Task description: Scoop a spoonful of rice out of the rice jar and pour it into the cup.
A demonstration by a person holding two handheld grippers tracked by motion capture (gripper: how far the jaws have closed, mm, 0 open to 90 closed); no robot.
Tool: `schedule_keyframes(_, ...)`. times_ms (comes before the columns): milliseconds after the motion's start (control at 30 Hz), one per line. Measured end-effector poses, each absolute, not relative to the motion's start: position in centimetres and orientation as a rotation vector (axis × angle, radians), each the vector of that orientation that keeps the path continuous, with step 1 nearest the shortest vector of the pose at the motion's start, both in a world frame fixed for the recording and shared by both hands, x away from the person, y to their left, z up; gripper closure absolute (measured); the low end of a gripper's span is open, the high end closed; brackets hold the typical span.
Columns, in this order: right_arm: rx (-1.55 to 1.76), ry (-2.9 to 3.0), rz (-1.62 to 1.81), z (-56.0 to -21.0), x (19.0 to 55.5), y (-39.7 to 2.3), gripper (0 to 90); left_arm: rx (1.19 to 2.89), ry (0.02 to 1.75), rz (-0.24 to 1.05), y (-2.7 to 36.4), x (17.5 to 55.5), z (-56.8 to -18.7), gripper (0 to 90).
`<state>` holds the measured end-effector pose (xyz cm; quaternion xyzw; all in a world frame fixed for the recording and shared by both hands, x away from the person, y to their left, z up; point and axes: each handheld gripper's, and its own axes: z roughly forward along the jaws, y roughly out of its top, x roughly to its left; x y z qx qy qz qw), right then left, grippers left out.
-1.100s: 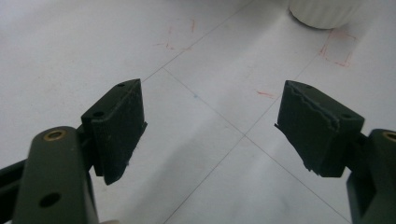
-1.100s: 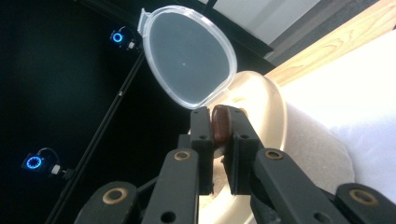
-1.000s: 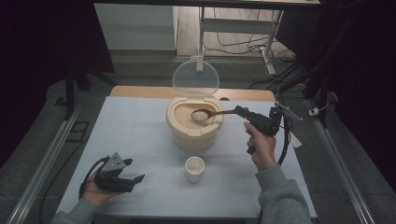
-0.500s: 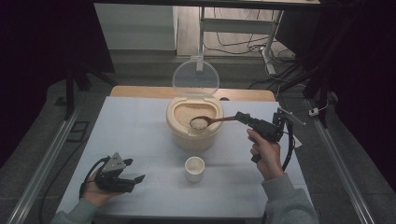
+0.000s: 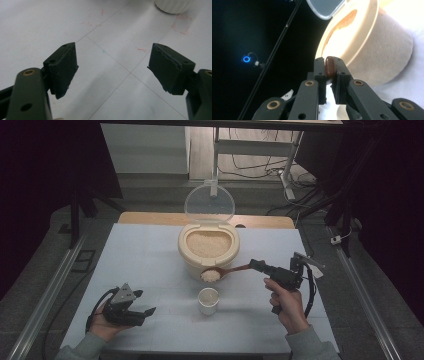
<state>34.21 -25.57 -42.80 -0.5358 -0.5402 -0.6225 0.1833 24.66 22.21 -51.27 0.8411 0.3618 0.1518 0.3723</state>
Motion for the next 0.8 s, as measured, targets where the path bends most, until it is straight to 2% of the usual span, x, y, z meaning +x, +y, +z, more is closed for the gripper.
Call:
schedule_keyframes(467, -1.553, -1.718, -1.69, -44.2, 33.3, -25.4, 82.5, 2.161, 0.928, 0.388, 22.2, 24.7, -51.3, 22.5)
schedule_keyframes(800, -1.555, -1.821, -1.682, -43.9, 33.3, -24.7, 82.5, 2.165, 0.925, 0.384, 22.1, 24.7, -51.4, 22.5)
